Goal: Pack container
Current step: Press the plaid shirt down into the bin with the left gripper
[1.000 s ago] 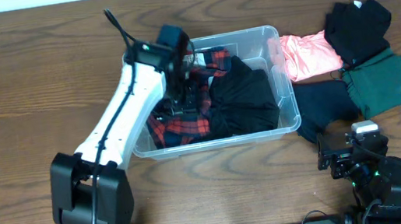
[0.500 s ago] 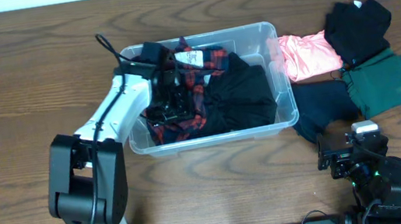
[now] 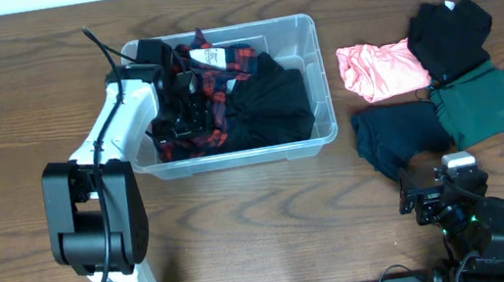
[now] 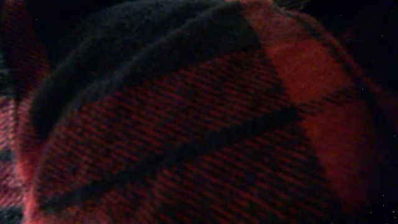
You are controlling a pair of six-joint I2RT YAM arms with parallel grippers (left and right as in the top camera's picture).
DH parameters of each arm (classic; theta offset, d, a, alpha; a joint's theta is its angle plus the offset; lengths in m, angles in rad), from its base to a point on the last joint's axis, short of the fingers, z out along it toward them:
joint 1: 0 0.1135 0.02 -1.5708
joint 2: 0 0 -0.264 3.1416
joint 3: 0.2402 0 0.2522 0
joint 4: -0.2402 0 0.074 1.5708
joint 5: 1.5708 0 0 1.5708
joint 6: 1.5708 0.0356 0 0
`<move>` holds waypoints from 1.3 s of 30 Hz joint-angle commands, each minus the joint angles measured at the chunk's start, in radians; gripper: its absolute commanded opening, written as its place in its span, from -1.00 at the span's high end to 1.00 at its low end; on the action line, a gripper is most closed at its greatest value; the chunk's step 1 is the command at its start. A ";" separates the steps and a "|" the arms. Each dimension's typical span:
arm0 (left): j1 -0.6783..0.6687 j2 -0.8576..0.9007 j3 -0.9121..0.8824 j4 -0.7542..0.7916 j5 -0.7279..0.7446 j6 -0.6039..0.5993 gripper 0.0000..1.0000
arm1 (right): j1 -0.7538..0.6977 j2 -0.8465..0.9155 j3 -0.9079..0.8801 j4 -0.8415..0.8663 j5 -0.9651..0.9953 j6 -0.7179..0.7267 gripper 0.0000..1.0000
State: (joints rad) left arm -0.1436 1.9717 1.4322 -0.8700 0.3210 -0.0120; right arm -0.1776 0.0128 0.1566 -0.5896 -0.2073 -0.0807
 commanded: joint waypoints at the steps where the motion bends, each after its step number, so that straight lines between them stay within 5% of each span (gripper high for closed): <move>1: 0.021 0.072 0.048 -0.066 -0.149 0.071 -0.39 | 0.002 -0.004 -0.002 -0.002 -0.006 -0.003 -0.98; 8: 0.020 0.039 0.439 -0.338 -0.106 0.060 -0.52 | 0.002 -0.004 -0.002 -0.002 -0.006 -0.003 -0.98; 12: 0.019 0.003 0.586 -0.317 -0.044 0.060 -0.55 | 0.002 -0.004 -0.002 -0.002 -0.006 -0.003 -0.98; 22: 0.018 0.108 0.512 -0.012 -0.045 0.060 -0.55 | 0.002 -0.004 -0.002 -0.002 -0.006 -0.003 -0.98; 32: -0.013 0.326 0.502 -0.055 -0.041 0.053 -0.51 | 0.002 -0.004 -0.002 -0.002 -0.006 -0.003 -0.99; 39: -0.045 0.306 0.519 -0.072 -0.041 0.053 -0.53 | 0.002 -0.004 -0.002 -0.002 -0.006 -0.003 -0.99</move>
State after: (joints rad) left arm -0.1589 2.2749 1.9465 -0.9134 0.2520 0.0383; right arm -0.1776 0.0128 0.1566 -0.5896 -0.2070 -0.0811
